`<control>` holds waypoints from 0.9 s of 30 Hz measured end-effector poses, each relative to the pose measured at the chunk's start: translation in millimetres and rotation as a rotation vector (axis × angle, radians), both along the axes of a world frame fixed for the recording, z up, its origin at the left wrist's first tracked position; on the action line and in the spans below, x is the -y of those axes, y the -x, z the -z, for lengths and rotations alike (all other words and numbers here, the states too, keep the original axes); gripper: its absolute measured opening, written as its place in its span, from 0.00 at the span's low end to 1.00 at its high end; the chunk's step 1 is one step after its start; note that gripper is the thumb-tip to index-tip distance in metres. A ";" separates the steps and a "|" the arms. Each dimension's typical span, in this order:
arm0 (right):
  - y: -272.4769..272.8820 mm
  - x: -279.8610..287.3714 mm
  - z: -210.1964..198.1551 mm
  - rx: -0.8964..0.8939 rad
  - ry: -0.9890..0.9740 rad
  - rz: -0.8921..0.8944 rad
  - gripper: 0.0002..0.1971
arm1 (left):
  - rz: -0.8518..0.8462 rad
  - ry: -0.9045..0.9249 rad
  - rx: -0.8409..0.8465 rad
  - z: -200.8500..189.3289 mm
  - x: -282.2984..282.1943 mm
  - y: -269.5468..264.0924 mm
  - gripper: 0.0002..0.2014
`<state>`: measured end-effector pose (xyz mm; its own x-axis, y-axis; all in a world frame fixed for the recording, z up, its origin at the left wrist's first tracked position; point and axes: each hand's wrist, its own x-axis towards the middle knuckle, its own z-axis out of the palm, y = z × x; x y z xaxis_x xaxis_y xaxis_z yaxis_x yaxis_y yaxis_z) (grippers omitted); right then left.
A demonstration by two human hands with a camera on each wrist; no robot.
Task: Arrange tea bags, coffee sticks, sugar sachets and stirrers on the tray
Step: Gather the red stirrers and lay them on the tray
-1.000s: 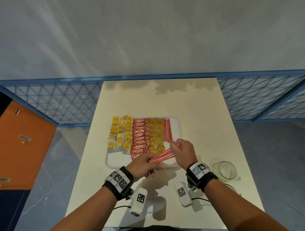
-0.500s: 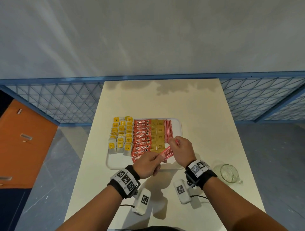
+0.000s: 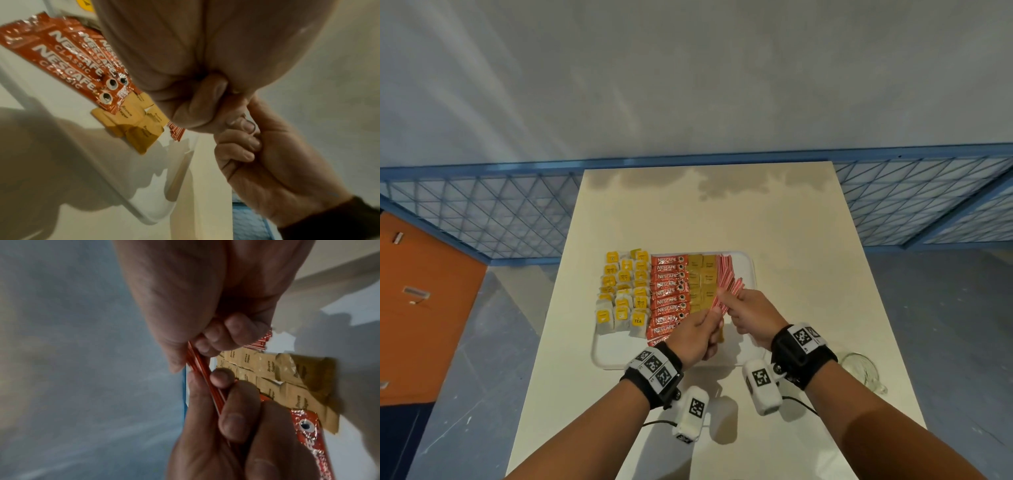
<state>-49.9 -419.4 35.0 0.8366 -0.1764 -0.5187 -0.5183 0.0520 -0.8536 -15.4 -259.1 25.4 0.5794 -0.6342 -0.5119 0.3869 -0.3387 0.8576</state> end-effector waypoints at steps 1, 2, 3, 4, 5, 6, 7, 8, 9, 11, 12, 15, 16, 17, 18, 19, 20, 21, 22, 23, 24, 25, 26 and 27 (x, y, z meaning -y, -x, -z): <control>-2.6 0.3 0.3 0.002 0.068 -0.034 0.19 | 0.017 -0.017 0.014 2.2 3.2 -1.7 0.20; -5.8 1.3 1.2 0.008 0.134 -0.060 0.19 | 0.043 -0.043 0.039 3.7 6.7 -3.5 0.20; -9.3 2.4 0.4 0.010 0.175 -0.078 0.19 | 0.073 -0.075 0.063 5.6 10.4 -6.0 0.20; -13.2 5.4 1.3 0.019 0.202 -0.098 0.20 | 0.101 -0.104 0.084 7.6 13.9 -9.0 0.20; -17.6 8.7 0.0 0.022 0.215 -0.120 0.20 | 0.127 -0.127 0.095 9.2 16.9 -12.4 0.20; -22.2 13.2 0.2 0.022 0.230 -0.157 0.20 | 0.152 -0.145 0.106 8.9 20.1 -16.1 0.20; -26.8 17.3 -2.2 0.017 0.244 -0.203 0.21 | 0.175 -0.164 0.126 10.1 23.1 -20.4 0.20; -32.1 22.6 -2.1 0.010 0.269 -0.258 0.21 | 0.203 -0.182 0.156 9.9 26.2 -24.8 0.21; -38.2 28.3 -0.3 -0.010 0.302 -0.313 0.21 | 0.236 -0.199 0.189 9.0 29.8 -29.5 0.22; -52.3 42.1 7.2 -0.063 0.380 -0.391 0.20 | 0.323 -0.275 0.296 11.7 35.9 -41.3 0.25; -59.3 49.4 12.2 -0.087 0.424 -0.417 0.20 | 0.365 -0.329 0.364 14.2 38.0 -48.3 0.24; -77.4 69.3 27.7 -0.171 0.539 -0.448 0.22 | 0.407 -0.453 0.494 23.7 42.9 -71.7 0.15; -82.5 74.0 32.1 -0.194 0.556 -0.450 0.23 | 0.413 -0.485 0.533 24.3 45.7 -79.6 0.12; -86.5 77.6 35.8 -0.216 0.569 -0.458 0.23 | 0.420 -0.512 0.576 25.5 49.1 -87.1 0.09; -89.4 78.7 38.1 -0.237 0.588 -0.473 0.22 | 0.430 -0.534 0.614 26.3 52.6 -93.6 0.08; -91.7 78.7 39.5 -0.259 0.610 -0.491 0.21 | 0.443 -0.554 0.644 27.4 56.4 -99.1 0.07; -93.3 77.8 38.2 -0.276 0.636 -0.505 0.21 | 0.458 -0.577 0.669 29.5 59.8 -103.4 0.08; -94.7 76.4 39.1 -0.286 0.661 -0.510 0.21 | 0.472 -0.600 0.691 32.8 62.9 -106.7 0.09; -95.8 74.9 39.5 -0.283 0.682 -0.510 0.21 | 0.488 -0.623 0.705 36.4 65.4 -109.1 0.11; -97.1 73.7 41.0 -0.282 0.691 -0.507 0.21 | 0.503 -0.643 0.719 39.9 67.3 -110.5 0.13; -98.3 72.9 43.2 -0.285 0.695 -0.503 0.19 | 0.517 -0.659 0.729 43.1 68.8 -111.6 0.15; -99.4 72.5 46.1 -0.292 0.700 -0.501 0.19 | 0.527 -0.665 0.742 45.2 69.7 -112.2 0.17; -100.0 72.1 47.0 -0.304 0.701 -0.503 0.20 | 0.535 -0.670 0.751 46.7 70.5 -112.7 0.19; -100.4 71.6 47.9 -0.313 0.707 -0.506 0.22 | 0.539 -0.673 0.761 48.5 71.2 -113.2 0.20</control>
